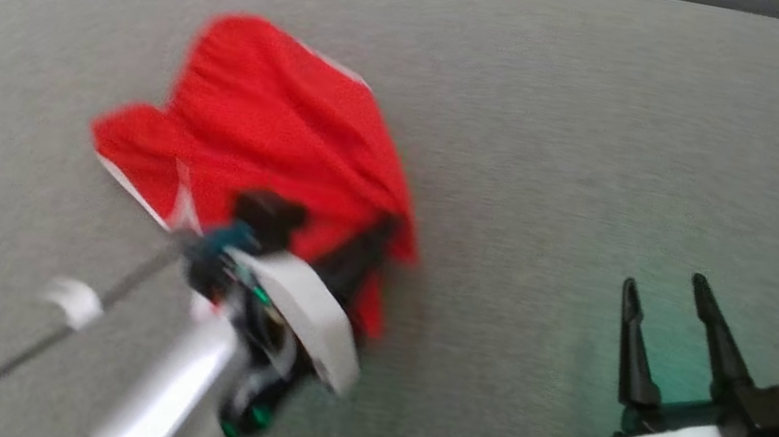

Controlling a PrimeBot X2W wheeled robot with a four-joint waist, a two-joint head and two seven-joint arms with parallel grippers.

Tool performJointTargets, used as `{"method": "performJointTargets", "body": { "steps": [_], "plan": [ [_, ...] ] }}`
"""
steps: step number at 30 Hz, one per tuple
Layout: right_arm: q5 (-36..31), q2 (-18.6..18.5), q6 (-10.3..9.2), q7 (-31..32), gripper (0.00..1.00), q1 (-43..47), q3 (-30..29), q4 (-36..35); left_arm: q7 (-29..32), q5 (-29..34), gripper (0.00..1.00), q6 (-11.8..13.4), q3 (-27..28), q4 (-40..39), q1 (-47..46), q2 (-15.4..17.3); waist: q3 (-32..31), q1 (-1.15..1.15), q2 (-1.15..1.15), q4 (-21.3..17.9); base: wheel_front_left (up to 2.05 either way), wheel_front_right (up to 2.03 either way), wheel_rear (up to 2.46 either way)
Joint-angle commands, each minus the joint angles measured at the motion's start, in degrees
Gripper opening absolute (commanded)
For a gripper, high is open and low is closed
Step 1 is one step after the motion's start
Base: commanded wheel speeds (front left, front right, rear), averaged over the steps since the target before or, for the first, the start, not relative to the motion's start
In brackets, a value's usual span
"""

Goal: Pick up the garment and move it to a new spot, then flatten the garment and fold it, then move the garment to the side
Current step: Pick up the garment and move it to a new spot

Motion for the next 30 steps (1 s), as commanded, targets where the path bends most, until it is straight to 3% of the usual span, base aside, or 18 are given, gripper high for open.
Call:
{"method": "performJointTargets", "body": {
  "steps": [1, 6, 12, 15, 25, 26, 27, 28, 29, 30],
  "plan": [
    [0.4, 0.15, -0.05, -0.77, 1.0, -2.69, 1.59, -1.37, 0.89, 0.07, 0.0, 0.37, 0.48, -3.35, -1.28, 0.08, -1.68, 0.01, 0.0, -3.93, 0.0, 0.0, 0.0],
    [0.79, 0.88, -0.05, -1.05, 1.0, -5.34, 3.61, 0.31, 6.32, 0.83, 0.0, 1.22, -7.45, -8.63, -0.5, -1.07, -0.76, 0.01, 0.0, -9.22, 0.0, 0.0, 0.0],
    [1.59, 1.27, -0.05, -1.09, 1.0, -7.97, 5.25, -0.26, 7.35, 1.25, 0.0, 3.65, -11.19, -7.35, -5.85, -1.56, 1.18, 0.01, 0.0, -14.32, 0.0, 0.0, 0.0],
    [2.03, 1.35, -0.05, -1.09, 1.0, -8.67, 5.95, -0.37, 4.86, -0.11, 0.0, 5.24, -11.82, -5.4, -9.47, -1.61, 1.82, 0.01, 0.0, -16.15, 0.0, 0.0, 0.0],
    [3.22, 1.38, -0.05, -1.1, 1.0, -10.05, 6.14, 0.11, -10.57, -7.89, 0.0, 14.79, -14.1, 5.26, -21.5, -1.63, 2.54, 0.01, 0.0, -17.74, 0.0, 0.0, 0.0],
    [3.22, 1.38, -0.05, -1.1, 1.0, -10.18, 6.16, 0.23, -12.28, -9.25, 0.05, 15.8, -14.07, 6.48, -22.33, -1.63, 2.57, 0.01, 0.0, -17.75, 0.0, 0.0, 0.0],
    [3.39, 1.38, -0.05, -1.1, 1.0, -10.32, 6.35, 0.36, -13.77, -11.08, 0.34, 16.78, -13.89, 7.58, -22.88, -1.63, 2.52, 0.01, 0.0, -17.79, 0.0, 0.0, 0.0],
    [3.88, 1.38, -0.05, -1.1, 1.0, -10.44, 6.62, 0.48, -15.02, -12.77, 0.49, 17.61, -13.96, 8.74, -23.48, -1.63, 2.46, 0.01, 0.0, -17.84, 0.0, 0.0, 0.0],
    [4.17, 1.38, -0.05, -1.1, 1.0, -10.56, 6.79, 0.58, -16.09, -13.55, 0.98, 18.2, -14.49, 10.1, -24.3, -1.64, 2.41, 0.01, 0.0, -17.86, 0.0, 0.0, 0.0],
    [4.31, 1.38, -0.05, -1.1, 1.0, -10.65, 6.87, 0.66, -16.79, -14.03, 1.0, 18.48, -15.26, 11.52, -25.02, -1.64, 2.34, 0.01, 0.0, -17.83, 0.0, 0.0, 0.0]
  ]
}}
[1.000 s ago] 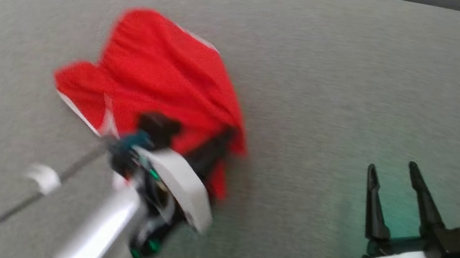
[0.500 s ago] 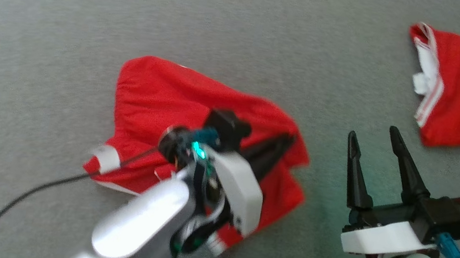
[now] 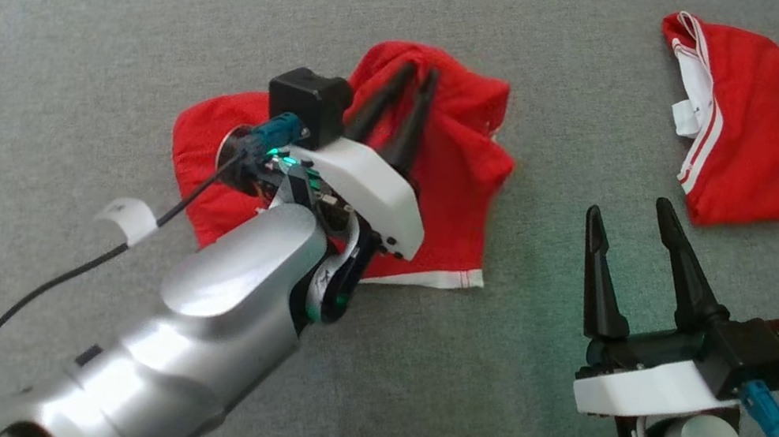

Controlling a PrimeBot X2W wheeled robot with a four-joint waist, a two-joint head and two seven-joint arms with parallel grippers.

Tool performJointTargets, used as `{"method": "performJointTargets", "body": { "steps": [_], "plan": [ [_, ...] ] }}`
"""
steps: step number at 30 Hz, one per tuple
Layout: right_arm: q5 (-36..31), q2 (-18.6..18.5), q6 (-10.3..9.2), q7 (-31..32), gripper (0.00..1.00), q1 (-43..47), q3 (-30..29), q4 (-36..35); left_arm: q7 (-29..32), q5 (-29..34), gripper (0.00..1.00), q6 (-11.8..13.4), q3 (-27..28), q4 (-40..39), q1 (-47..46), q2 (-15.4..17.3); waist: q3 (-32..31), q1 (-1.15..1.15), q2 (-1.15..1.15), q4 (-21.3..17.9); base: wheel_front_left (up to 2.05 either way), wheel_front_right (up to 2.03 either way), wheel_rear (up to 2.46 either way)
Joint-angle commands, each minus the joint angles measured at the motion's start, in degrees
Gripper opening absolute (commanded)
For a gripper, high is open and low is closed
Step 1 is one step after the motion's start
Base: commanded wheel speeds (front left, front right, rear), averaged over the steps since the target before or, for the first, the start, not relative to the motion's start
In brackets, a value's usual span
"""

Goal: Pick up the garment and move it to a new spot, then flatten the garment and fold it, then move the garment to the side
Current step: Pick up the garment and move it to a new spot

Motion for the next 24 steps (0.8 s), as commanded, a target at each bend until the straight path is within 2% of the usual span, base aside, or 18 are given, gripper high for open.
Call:
{"method": "performJointTargets", "body": {
  "steps": [1, 6, 10, 14, 18, 24],
  "plan": [
    [0.5, 0.28, -0.05, -0.61, 1.0, -1.87, 1.42, -1.42, -1.79, -0.83, 1.0, 0.41, -0.3, 0.98, -4.0, 0.0, -0.22, -0.01, 0.0, 0.11, 0.0, 0.0, 0.0],
    [0.45, 0.29, -0.05, -0.61, 1.0, -1.6, 1.03, -1.4, -4.37, -2.23, 1.0, -0.49, -2.9, 4.13, -5.1, 0.0, -0.74, -0.01, 0.0, 0.87, 0.0, 0.0, 0.0],
    [-0.29, 0.29, -0.05, -0.61, 1.0, -0.71, 0.2, -1.4, -8.68, -1.44, 1.0, -1.57, -4.14, 5.79, -4.45, 0.0, -1.9, -0.01, 0.0, 2.06, 0.0, 0.0, 0.0],
    [-1.37, 0.29, -0.05, -0.61, 1.0, 0.24, -1.11, -1.54, -11.82, 1.09, 1.0, -1.27, -3.9, 5.62, -1.58, 2.01, -3.41, -0.01, 0.0, 3.65, 0.0, 0.0, 0.0],
    [-2.64, 0.29, -0.05, -0.61, 1.0, 1.62, -3.19, -1.54, -12.69, 3.58, 1.0, 0.34, -0.81, 2.4, 4.35, 5.19, -5.13, -0.01, 0.0, 5.48, 0.0, 0.0, 0.0],
    [-4.41, 0.13, -0.05, -0.61, 1.0, 5.21, -7.05, -1.03, -12.75, 10.86, 1.0, 3.34, 8.58, -6.49, 18.08, 8.52, -8.37, -0.01, 0.0, 8.96, 0.0, 0.0, 0.0]
  ]
}}
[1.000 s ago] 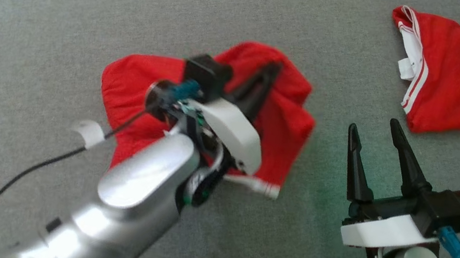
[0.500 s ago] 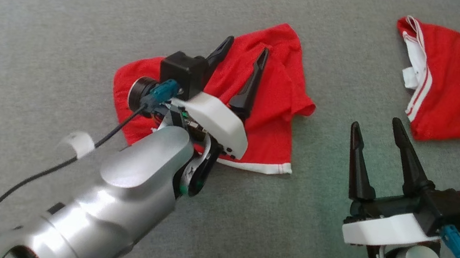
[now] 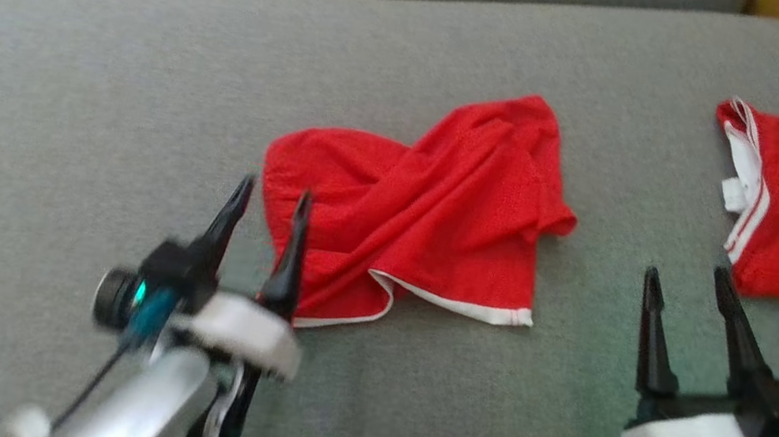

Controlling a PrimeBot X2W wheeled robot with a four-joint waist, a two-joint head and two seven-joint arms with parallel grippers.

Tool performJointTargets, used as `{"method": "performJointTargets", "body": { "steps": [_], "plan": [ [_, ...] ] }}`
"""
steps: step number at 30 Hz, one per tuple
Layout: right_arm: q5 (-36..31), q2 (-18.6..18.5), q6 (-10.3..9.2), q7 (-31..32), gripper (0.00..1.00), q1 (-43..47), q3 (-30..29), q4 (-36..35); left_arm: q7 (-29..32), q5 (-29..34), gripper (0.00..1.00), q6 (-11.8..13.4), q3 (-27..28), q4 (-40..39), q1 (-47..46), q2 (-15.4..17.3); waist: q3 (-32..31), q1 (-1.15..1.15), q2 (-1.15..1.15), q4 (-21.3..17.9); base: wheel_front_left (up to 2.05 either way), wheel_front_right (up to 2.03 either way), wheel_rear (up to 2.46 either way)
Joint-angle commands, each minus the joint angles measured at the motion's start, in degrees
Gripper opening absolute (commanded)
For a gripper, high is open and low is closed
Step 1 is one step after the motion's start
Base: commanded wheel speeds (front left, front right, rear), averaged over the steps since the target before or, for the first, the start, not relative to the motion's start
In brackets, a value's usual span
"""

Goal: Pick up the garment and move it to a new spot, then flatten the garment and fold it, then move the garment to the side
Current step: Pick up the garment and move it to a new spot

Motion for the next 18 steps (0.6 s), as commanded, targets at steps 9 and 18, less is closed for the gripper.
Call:
{"method": "performJointTargets", "body": {
  "steps": [9, 18],
  "plan": [
    [-0.63, -0.05, -0.05, -0.57, 1.0, 4.92, -2.36, -0.39, -0.68, 11.06, 1.0, -0.68, 13.56, -7.21, 17.52, 0.77, -5.01, 0.01, 0.0, 5.52, 0.0, 0.0, 0.0],
    [-0.09, 0.05, -0.05, -0.57, 1.0, 6.64, -1.76, 1.09, -0.68, 18.98, 1.0, -6.65, 24.49, -11.32, 28.18, -2.09, -6.52, 0.01, 0.0, 7.16, 0.0, 0.0, 0.0]
  ]
}}
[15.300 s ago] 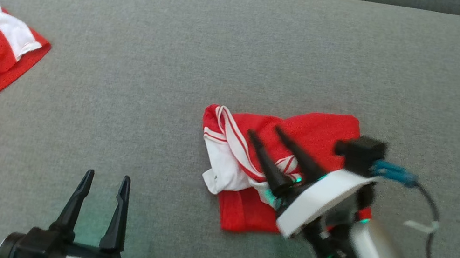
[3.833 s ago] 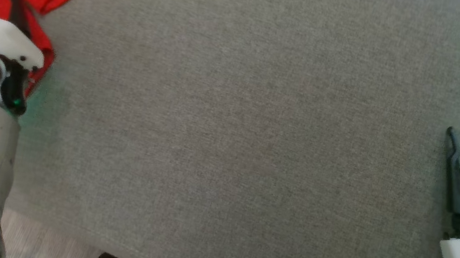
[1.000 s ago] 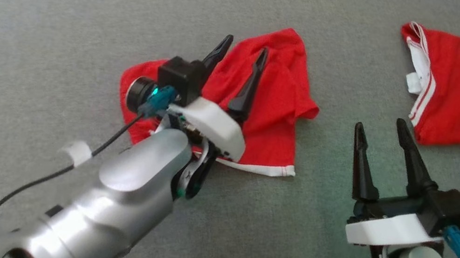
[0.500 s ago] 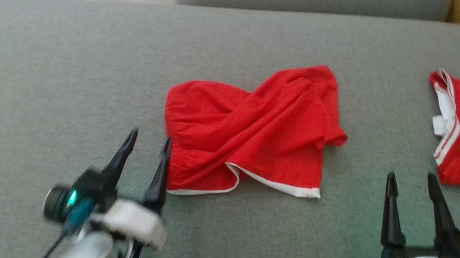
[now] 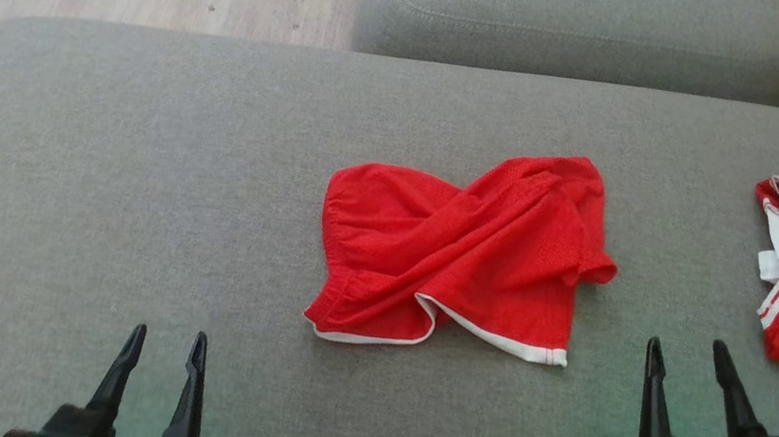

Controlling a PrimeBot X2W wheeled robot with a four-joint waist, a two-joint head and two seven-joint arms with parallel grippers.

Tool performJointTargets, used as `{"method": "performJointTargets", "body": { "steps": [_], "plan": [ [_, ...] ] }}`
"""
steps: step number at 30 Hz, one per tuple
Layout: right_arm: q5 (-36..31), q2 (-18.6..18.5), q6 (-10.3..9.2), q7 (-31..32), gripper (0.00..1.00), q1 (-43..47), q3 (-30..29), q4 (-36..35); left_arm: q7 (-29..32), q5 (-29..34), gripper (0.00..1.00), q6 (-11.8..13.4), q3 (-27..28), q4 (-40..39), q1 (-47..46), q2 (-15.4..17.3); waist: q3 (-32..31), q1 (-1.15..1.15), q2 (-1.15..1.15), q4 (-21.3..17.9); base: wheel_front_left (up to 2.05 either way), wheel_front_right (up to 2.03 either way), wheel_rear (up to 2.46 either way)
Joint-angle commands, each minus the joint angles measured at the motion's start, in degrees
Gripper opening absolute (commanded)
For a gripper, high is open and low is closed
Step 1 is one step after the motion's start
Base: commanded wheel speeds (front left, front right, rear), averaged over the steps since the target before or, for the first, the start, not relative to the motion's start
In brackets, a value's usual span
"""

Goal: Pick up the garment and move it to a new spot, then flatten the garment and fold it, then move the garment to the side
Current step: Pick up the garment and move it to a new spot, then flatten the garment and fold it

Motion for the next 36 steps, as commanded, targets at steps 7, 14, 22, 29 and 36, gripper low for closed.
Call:
{"method": "performJointTargets", "body": {
  "steps": [7, 14, 22, 29, 36],
  "plan": [
    [1.4, -0.26, -0.05, -0.54, 1.0, 1.03, 1.97, -0.32, -0.62, 5.1, 1.0, -5.51, 7.71, -2.93, 1.12, -2.75, -1.17, 0.01, 0.0, 0.65, 0.0, 0.0, 0.0],
    [2.2, -0.25, -0.05, -0.55, 1.0, 0.74, 2.96, -0.01, -0.62, 7.32, 1.0, -7.98, 11.0, -2.67, 0.99, -4.1, -1.25, 0.01, 0.0, 0.43, 0.0, 0.0, 0.0],
    [2.69, -0.25, -0.05, -0.55, 1.0, 0.51, 3.63, 0.24, -0.62, 8.92, 1.0, -9.9, 13.17, -2.35, 0.81, -5.12, -1.08, 0.01, 0.0, 0.1, 0.0, 0.0, 0.0],
    [2.75, -0.25, -0.05, -0.55, 1.0, 0.36, 3.91, 0.43, -0.62, 9.55, 1.0, -10.8, 13.93, -1.84, 0.83, -5.42, -1.17, 0.01, 0.0, -0.19, 0.0, 0.0, 0.0],
    [2.66, -0.25, -0.05, -0.55, 1.0, 0.22, 4.04, 0.21, -0.62, 9.8, 1.0, -11.15, 14.16, -2.01, 0.92, -5.51, -1.02, 0.01, 0.0, -0.61, 0.0, 0.0, 0.0]
  ]
}}
